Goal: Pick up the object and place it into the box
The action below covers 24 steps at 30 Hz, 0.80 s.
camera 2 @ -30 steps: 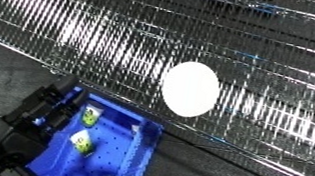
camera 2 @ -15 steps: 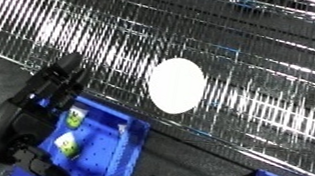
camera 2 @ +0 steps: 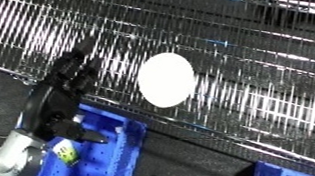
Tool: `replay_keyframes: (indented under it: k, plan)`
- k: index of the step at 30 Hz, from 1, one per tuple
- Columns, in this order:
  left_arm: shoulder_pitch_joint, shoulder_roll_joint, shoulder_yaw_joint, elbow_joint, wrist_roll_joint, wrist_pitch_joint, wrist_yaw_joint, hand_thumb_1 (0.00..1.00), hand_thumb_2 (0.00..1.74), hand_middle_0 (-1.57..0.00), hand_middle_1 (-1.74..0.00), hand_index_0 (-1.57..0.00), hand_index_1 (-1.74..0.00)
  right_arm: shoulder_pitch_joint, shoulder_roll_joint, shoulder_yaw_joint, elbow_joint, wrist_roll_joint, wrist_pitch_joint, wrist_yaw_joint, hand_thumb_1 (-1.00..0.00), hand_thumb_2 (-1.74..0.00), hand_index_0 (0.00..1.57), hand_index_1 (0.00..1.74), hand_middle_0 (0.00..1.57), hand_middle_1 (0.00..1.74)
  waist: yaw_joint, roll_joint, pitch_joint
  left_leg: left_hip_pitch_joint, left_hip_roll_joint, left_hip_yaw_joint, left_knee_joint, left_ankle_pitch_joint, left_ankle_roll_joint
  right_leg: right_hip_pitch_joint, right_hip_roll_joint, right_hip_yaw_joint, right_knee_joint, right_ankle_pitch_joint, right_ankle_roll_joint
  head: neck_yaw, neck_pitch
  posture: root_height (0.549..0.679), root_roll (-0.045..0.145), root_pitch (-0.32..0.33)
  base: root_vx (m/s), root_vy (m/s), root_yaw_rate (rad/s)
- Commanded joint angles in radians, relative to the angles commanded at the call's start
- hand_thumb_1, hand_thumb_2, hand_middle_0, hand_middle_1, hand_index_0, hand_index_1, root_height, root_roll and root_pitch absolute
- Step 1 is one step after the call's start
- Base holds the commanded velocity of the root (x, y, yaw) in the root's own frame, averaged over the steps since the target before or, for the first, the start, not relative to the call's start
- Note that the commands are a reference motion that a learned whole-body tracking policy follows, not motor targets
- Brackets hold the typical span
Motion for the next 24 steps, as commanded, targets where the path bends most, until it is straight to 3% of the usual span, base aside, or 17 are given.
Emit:
replay_keyframes:
  k: [14,24]
  plan:
    - [-0.185,-0.03,-0.036,0.249,0.004,0.005,-0.028,0.0,0.0,0.0,0.0,0.0,0.0,-0.041,0.006,0.038,-0.037,-0.002,0.026,-0.019,0.0,0.0,0.0,0.0,0.0,0.0,-0.054,-0.031,0.0,-0.027,0.028,0.017,0.004,0.0,-0.0061,-0.038,0.023,0.02,-0.001,0.007,0.0033,-0.038,0.071,0.63,0.006,0.098,-0.011,0.011,-0.081]
    - [-0.271,-0.044,-0.062,0.293,-0.009,0.016,-0.043,0.0,0.0,0.0,0.0,0.0,0.0,-0.047,0.021,0.056,-0.044,0.016,0.018,-0.028,0.0,0.0,0.0,0.0,0.0,0.0,-0.08,-0.041,0.0,-0.043,0.035,0.022,0.012,-0.005,-0.0094,-0.055,0.0302,0.029,-0.004,0.011,0.0074,-0.056,0.103,0.63,0.006,0.113,-0.005,0.002,-0.045]
